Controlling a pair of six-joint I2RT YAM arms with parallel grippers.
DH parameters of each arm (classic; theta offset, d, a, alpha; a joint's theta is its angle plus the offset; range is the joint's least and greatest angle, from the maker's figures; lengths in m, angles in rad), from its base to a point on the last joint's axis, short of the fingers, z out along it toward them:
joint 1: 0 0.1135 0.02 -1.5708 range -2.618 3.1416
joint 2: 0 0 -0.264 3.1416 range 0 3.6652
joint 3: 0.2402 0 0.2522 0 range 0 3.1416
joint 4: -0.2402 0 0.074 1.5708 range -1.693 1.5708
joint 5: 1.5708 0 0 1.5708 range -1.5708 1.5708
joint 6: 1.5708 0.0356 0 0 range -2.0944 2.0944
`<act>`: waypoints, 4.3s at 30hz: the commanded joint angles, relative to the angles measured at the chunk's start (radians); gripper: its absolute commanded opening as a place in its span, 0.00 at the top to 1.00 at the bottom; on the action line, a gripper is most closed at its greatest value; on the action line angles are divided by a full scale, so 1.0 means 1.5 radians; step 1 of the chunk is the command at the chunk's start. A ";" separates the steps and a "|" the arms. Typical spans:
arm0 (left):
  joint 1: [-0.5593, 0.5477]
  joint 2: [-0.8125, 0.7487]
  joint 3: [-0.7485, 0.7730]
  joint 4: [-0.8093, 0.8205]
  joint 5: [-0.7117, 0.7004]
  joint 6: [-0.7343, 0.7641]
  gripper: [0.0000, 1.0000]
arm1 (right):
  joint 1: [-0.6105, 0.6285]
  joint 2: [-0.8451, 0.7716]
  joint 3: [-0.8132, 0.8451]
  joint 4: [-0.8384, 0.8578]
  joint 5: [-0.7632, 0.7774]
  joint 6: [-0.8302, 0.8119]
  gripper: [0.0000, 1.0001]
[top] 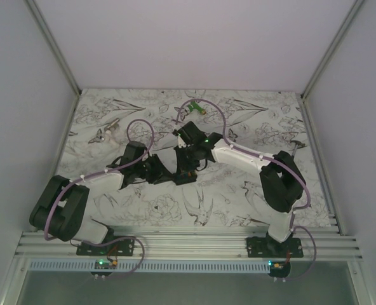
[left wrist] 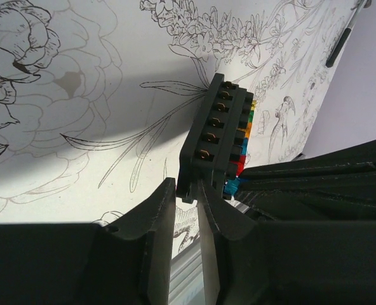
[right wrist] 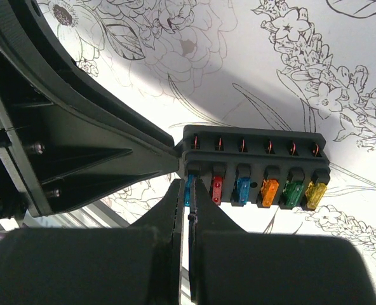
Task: Snap on the fuse box
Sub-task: Install the fuse at the fuse box base.
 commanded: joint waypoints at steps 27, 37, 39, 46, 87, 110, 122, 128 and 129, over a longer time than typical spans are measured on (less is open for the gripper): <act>0.022 -0.012 -0.019 0.032 0.054 -0.019 0.77 | -0.024 -0.077 -0.080 0.134 -0.083 0.003 1.00; 0.019 -0.017 -0.020 0.030 0.038 -0.018 0.98 | -0.023 -0.069 -0.073 0.117 -0.088 0.000 1.00; 0.015 -0.018 -0.021 0.027 0.024 -0.016 1.00 | -0.023 -0.064 -0.059 0.097 -0.077 -0.006 1.00; -0.026 -0.042 0.028 -0.152 -0.114 0.056 1.00 | -0.024 -0.064 -0.029 0.056 -0.053 -0.024 1.00; -0.024 0.080 0.040 -0.171 -0.130 0.031 0.76 | 0.035 0.035 0.074 -0.071 0.063 -0.066 1.00; 0.092 0.041 0.008 -0.174 -0.086 0.061 0.35 | 0.065 0.139 0.212 -0.170 0.094 -0.114 1.00; 0.095 0.046 0.010 -0.175 -0.089 0.056 0.18 | 0.072 0.158 0.226 -0.178 0.096 -0.117 1.00; 0.097 0.049 0.010 -0.175 -0.089 0.054 0.15 | 0.074 0.164 0.227 -0.179 0.101 -0.117 1.00; 0.096 0.049 0.011 -0.175 -0.089 0.054 0.15 | 0.075 0.165 0.227 -0.179 0.103 -0.118 1.00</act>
